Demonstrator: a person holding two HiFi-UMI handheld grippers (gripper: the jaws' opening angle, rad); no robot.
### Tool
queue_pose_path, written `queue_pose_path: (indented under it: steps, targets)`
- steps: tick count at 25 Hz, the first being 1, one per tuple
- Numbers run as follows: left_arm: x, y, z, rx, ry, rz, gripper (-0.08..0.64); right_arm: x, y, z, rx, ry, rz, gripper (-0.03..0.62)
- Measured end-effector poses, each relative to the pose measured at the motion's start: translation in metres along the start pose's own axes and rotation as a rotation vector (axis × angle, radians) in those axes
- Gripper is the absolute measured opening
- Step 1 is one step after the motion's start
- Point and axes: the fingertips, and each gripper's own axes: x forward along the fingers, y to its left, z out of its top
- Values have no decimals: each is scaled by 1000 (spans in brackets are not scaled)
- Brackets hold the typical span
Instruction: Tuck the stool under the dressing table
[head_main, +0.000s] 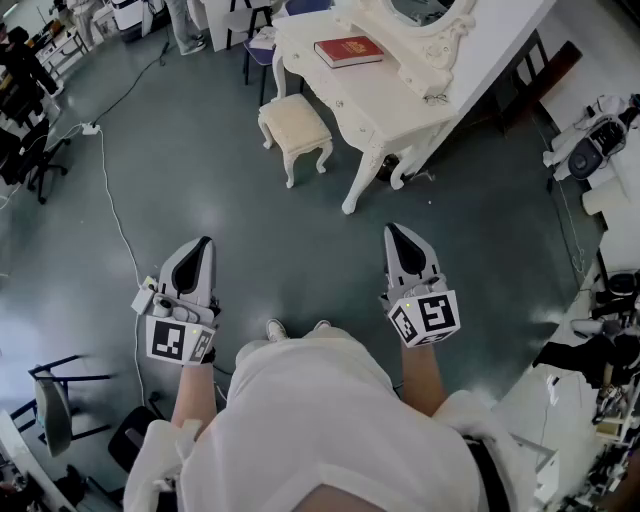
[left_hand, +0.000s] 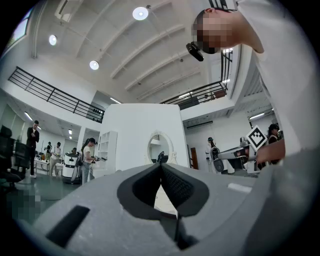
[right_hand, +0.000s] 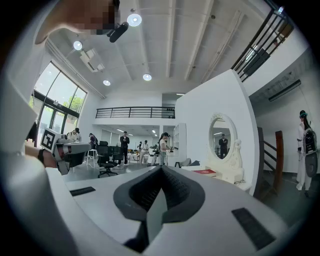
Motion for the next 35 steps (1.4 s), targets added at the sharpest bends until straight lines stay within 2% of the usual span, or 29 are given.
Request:
queue_pose_path:
  steps: [8, 11, 16, 17, 19, 22, 24, 26, 28, 35]
  targets:
    - [3, 12, -8, -13, 8, -2, 16, 15, 11, 0, -18, 10, 16, 0]
    - [5, 17, -11, -20, 2, 3, 17, 20, 12, -3, 7, 18, 34, 0]
    - [9, 32, -16, -23, 2, 26, 37, 24, 6, 4, 28, -24, 45, 8]
    - [11, 35, -17, -24, 6, 29, 64, 25, 4, 5, 28, -27, 46, 54]
    - [13, 42, -19, -22, 16, 36, 113, 28, 1, 6, 18, -28, 46, 85]
    - [15, 53, -23, -27, 26, 56, 197, 33, -2, 9, 6, -32, 43, 180]
    - [19, 61, -29, -33, 37, 79, 266, 38, -9, 9, 34, -39, 34, 261]
    - [23, 69, -34, -32, 47, 111, 341, 43, -15, 7, 63, -47, 31, 304]
    - [25, 79, -39, -32, 56, 135, 392, 49, -17, 6, 72, -48, 28, 338]
    - [23, 110, -50, -49, 85, 125, 402, 79, -3, 0, 50, -6, 4, 344]
